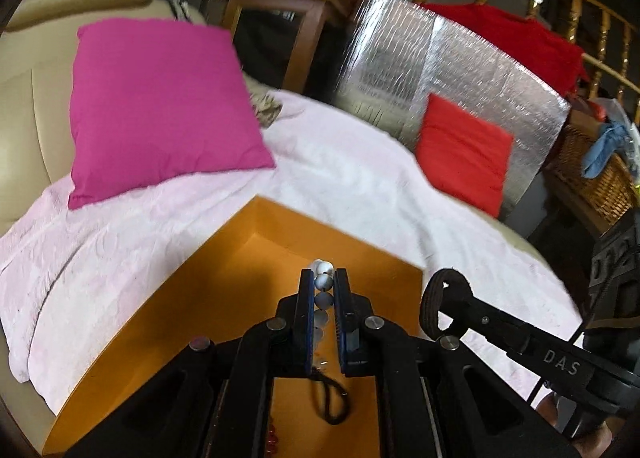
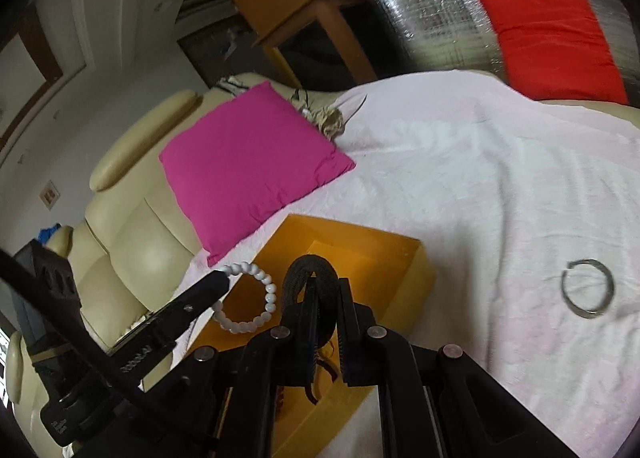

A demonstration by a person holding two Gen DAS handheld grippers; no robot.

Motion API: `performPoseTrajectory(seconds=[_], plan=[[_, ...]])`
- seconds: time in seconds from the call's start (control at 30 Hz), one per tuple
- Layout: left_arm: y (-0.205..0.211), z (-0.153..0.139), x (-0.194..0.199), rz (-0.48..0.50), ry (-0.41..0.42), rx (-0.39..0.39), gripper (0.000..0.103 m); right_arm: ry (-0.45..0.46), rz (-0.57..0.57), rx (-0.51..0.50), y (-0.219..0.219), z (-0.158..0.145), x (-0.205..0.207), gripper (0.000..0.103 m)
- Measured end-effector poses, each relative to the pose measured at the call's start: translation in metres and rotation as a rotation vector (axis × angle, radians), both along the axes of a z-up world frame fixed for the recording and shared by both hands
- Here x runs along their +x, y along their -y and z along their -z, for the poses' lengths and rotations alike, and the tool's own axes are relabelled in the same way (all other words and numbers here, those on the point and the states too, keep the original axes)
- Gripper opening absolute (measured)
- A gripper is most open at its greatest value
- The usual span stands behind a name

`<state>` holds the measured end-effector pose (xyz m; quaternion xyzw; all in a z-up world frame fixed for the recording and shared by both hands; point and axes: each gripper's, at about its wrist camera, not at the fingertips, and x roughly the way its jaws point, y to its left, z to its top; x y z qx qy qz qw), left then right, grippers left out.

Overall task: Organize jewelry
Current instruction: 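Carry both items into the orange box and open both tools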

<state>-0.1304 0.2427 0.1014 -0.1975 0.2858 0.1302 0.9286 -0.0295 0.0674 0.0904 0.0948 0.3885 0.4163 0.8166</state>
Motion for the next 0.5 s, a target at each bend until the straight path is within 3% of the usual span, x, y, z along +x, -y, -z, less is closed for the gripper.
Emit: performPoseTrajectory(seconds=[0.17,0.5], plan=[[-0.009,0.017,0.006,-0.010,-0.075,-0.009,0.009,-0.020,0.001,-0.037,-0.014,0.018,0.007,0.009],[-0.013,0.026,0.008,-0.033,-0.137,0.021,0.010,-0.026,-0.022,-0.060,-0.039,0.030,0.009,0.012]])
